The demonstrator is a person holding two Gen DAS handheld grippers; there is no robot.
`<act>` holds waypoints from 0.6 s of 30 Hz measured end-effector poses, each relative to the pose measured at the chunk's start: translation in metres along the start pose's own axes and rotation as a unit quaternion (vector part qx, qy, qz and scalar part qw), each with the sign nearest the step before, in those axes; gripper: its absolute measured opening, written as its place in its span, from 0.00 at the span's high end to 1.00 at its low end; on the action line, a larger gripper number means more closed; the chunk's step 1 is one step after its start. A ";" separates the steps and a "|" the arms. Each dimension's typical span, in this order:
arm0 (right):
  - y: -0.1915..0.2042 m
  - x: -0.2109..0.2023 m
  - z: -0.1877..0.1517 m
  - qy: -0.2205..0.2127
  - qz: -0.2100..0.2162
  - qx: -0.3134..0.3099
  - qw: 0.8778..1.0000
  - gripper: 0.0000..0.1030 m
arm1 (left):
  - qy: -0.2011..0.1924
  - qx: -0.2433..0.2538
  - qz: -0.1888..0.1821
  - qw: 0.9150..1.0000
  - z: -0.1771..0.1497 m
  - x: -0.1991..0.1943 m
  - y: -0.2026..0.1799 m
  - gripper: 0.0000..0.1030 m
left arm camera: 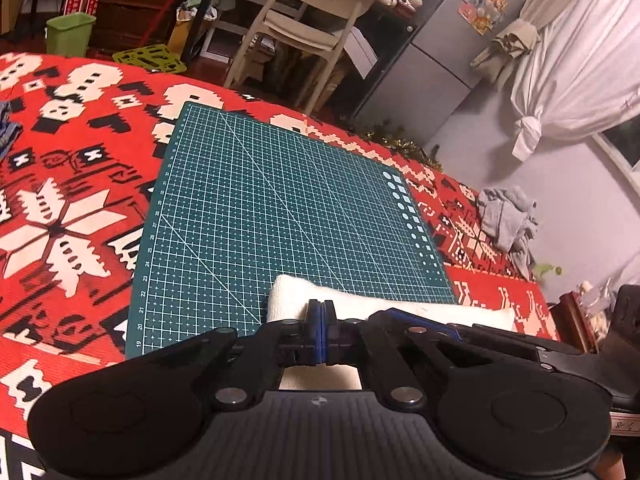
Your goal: Fold clothes
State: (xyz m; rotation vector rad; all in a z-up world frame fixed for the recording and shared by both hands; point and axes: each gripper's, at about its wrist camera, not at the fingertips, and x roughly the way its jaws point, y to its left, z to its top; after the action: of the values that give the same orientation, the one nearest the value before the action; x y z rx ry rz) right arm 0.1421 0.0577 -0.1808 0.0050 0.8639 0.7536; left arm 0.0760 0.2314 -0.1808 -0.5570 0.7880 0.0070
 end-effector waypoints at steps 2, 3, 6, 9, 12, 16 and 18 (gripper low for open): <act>-0.003 0.000 0.001 0.001 0.001 0.007 1.000 0.94 | 0.001 -0.026 -0.009 1.000 0.003 0.002 0.007 0.97; -0.003 0.001 0.001 0.001 0.002 0.009 1.000 0.94 | 0.002 -0.039 -0.013 0.999 0.005 0.004 0.011 0.97; -0.004 0.001 -0.001 0.000 0.003 0.010 1.000 0.94 | 0.004 -0.076 -0.027 0.997 0.009 0.009 0.025 0.97; -0.004 0.000 -0.001 0.000 0.003 0.012 1.000 0.94 | 0.002 -0.106 -0.035 0.994 0.013 0.012 0.036 0.97; -0.005 -0.003 -0.001 -0.004 0.000 0.016 1.000 0.94 | -0.007 -0.117 -0.024 0.993 0.019 0.008 0.042 0.97; -0.006 -0.014 -0.001 -0.025 -0.017 0.020 0.999 0.90 | -0.015 -0.114 -0.042 0.992 0.023 -0.006 0.044 0.93; -0.007 -0.020 0.000 -0.033 -0.026 0.020 0.999 0.90 | -0.009 -0.110 -0.058 0.992 0.021 -0.011 0.040 0.93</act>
State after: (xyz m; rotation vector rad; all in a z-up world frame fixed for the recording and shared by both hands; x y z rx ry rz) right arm 0.1381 0.0409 -0.1694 0.0435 0.8131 0.6843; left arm 0.0738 0.2784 -0.1800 -0.8097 0.7410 -0.0092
